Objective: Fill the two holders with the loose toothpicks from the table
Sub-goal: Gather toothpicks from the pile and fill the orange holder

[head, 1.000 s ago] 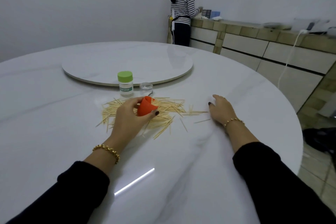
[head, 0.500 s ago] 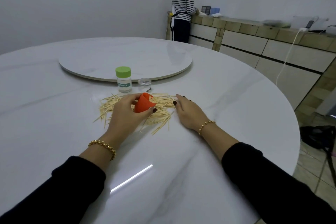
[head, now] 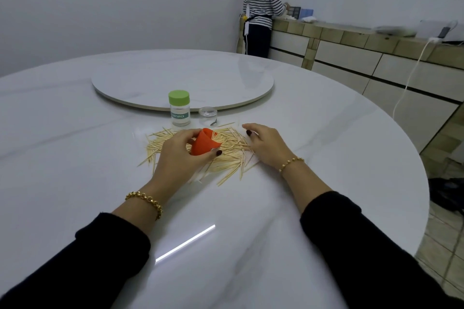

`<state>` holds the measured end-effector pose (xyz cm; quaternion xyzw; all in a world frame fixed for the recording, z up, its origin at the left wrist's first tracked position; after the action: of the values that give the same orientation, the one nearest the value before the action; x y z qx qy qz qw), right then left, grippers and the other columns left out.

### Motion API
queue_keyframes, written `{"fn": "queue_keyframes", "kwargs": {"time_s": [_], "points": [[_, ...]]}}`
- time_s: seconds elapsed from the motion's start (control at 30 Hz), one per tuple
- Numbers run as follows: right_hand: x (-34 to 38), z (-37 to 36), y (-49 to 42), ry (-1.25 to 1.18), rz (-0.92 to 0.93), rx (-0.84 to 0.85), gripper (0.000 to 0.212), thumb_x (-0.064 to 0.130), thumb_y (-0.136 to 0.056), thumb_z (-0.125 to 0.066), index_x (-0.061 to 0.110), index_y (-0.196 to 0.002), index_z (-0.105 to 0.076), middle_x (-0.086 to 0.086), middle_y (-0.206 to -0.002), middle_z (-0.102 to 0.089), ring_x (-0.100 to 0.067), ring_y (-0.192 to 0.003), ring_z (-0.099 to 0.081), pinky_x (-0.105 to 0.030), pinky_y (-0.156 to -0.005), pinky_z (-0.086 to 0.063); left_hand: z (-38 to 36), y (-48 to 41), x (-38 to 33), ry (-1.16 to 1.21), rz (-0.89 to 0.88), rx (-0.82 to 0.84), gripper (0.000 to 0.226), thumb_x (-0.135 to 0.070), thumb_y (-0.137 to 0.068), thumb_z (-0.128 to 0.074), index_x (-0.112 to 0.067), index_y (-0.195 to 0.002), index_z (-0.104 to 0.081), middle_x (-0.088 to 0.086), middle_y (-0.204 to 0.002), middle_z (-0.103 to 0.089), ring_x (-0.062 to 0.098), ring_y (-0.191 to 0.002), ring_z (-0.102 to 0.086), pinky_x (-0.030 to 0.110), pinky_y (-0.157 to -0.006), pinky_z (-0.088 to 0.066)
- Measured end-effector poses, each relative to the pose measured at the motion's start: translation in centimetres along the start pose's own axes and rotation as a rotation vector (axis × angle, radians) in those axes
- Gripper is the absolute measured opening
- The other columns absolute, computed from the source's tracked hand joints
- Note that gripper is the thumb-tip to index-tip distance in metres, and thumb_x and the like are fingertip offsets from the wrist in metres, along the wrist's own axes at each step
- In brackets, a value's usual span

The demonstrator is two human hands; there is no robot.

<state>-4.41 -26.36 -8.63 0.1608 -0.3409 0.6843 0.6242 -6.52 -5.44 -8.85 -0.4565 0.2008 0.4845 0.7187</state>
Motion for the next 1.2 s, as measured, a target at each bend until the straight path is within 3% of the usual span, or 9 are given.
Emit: {"fn": "queue_keyframes", "kwargs": {"time_s": [0.1,0.23,0.33,0.4,0.5,0.67,0.87,1.07,1.2], "points": [[-1.8,1.4,0.2,-0.056,-0.061,0.042,0.034,0.009,-0.098,-0.048,0.009,-0.131,-0.055,-0.005,-0.135,-0.055,-0.015,-0.125,-0.051,-0.009,-0.096,-0.031,0.0,0.0,0.0,-0.007,-0.004,0.001,0.059,-0.035,-0.069,-0.081,-0.014,-0.121,-0.061,-0.004,-0.110,-0.060,0.010,-0.099,-0.053,0.006,-0.067,-0.038],[-2.5,2.3,0.7,-0.052,-0.109,0.173,0.049,0.024,-0.088,-0.068,0.011,-0.132,-0.054,-0.003,-0.135,-0.055,-0.015,-0.126,-0.050,-0.021,-0.106,-0.035,0.0,0.0,0.0,-0.007,-0.007,0.005,0.060,-0.035,-0.069,-0.081,-0.013,-0.121,-0.061,-0.004,-0.110,-0.061,0.010,-0.099,-0.053,0.005,-0.067,-0.038],[-1.8,2.2,1.0,0.098,-0.106,0.296,0.065,0.036,-0.080,-0.074,-0.002,-0.129,-0.053,-0.013,-0.139,-0.051,-0.025,-0.128,-0.046,-0.034,-0.110,-0.033,0.1,0.0,0.1,-0.012,-0.010,0.003,0.058,-0.033,-0.070,-0.081,-0.013,-0.120,-0.061,-0.002,-0.111,-0.062,0.011,-0.099,-0.054,0.005,-0.067,-0.038],[-1.3,1.7,1.2,0.183,-0.092,0.310,0.069,0.043,-0.082,-0.070,-0.001,-0.131,-0.051,-0.007,-0.144,-0.046,-0.022,-0.132,-0.041,-0.027,-0.109,-0.028,0.1,0.0,0.2,-0.012,-0.008,-0.001,0.056,-0.033,-0.070,-0.082,-0.013,-0.119,-0.062,-0.001,-0.111,-0.063,0.011,-0.098,-0.054,0.005,-0.067,-0.038],[-0.9,0.5,1.1,0.230,-0.069,0.166,0.064,0.050,-0.085,-0.063,-0.003,-0.120,-0.059,-0.006,-0.136,-0.050,-0.018,-0.124,-0.046,-0.022,-0.099,-0.033,0.1,0.0,0.2,-0.012,-0.006,-0.005,0.056,-0.033,-0.070,-0.082,-0.013,-0.119,-0.063,-0.001,-0.111,-0.064,0.011,-0.098,-0.055,0.006,-0.068,-0.038],[-0.7,-1.5,0.4,0.284,-0.052,-0.073,0.040,0.037,-0.091,-0.060,-0.002,-0.090,-0.069,-0.009,-0.111,-0.060,-0.022,-0.100,-0.056,-0.031,-0.084,-0.043,0.1,0.0,0.0,-0.015,-0.008,-0.004,0.057,-0.033,-0.070,-0.082,-0.014,-0.120,-0.062,-0.003,-0.111,-0.063,0.010,-0.098,-0.054,0.007,-0.069,-0.039],[-0.2,-2.2,-0.2,0.362,0.032,-0.177,0.026,0.021,-0.096,-0.051,0.005,-0.095,-0.072,-0.009,-0.098,-0.064,-0.024,-0.092,-0.057,-0.031,-0.077,-0.044,0.1,0.1,0.1,-0.005,0.002,0.009,0.057,-0.032,-0.071,-0.081,-0.016,-0.122,-0.060,-0.006,-0.110,-0.059,0.008,-0.098,-0.052,0.007,-0.069,-0.038],[0.2,-2.4,-0.8,0.362,0.054,-0.212,0.022,0.014,-0.096,-0.050,0.005,-0.095,-0.070,-0.009,-0.094,-0.064,-0.024,-0.091,-0.055,-0.025,-0.069,-0.033,0.4,-0.1,0.0,-0.003,0.021,-0.008,0.057,-0.033,-0.070,-0.081,-0.015,-0.121,-0.061,-0.009,-0.106,-0.058,0.007,-0.097,-0.052,0.007,-0.069,-0.037],[0.3,-2.5,-1.3,0.292,0.057,-0.239,0.022,0.014,-0.095,-0.051,0.004,-0.090,-0.069,-0.013,-0.083,-0.068,-0.028,-0.081,-0.059,-0.032,-0.065,-0.040,0.8,-0.2,0.3,-0.006,0.030,-0.024,0.058,-0.032,-0.071,-0.081,-0.015,-0.122,-0.060,-0.008,-0.106,-0.058,0.008,-0.096,-0.052,0.006,-0.069,-0.037]]}}
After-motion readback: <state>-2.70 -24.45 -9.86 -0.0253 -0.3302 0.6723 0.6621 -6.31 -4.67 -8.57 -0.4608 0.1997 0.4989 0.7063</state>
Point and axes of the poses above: each hand's wrist, its own y-axis away from the middle knuckle, its own z-axis out of the back of the hand, x = y × z, the point moved 3 cm from there along -y, towards the middle knuckle
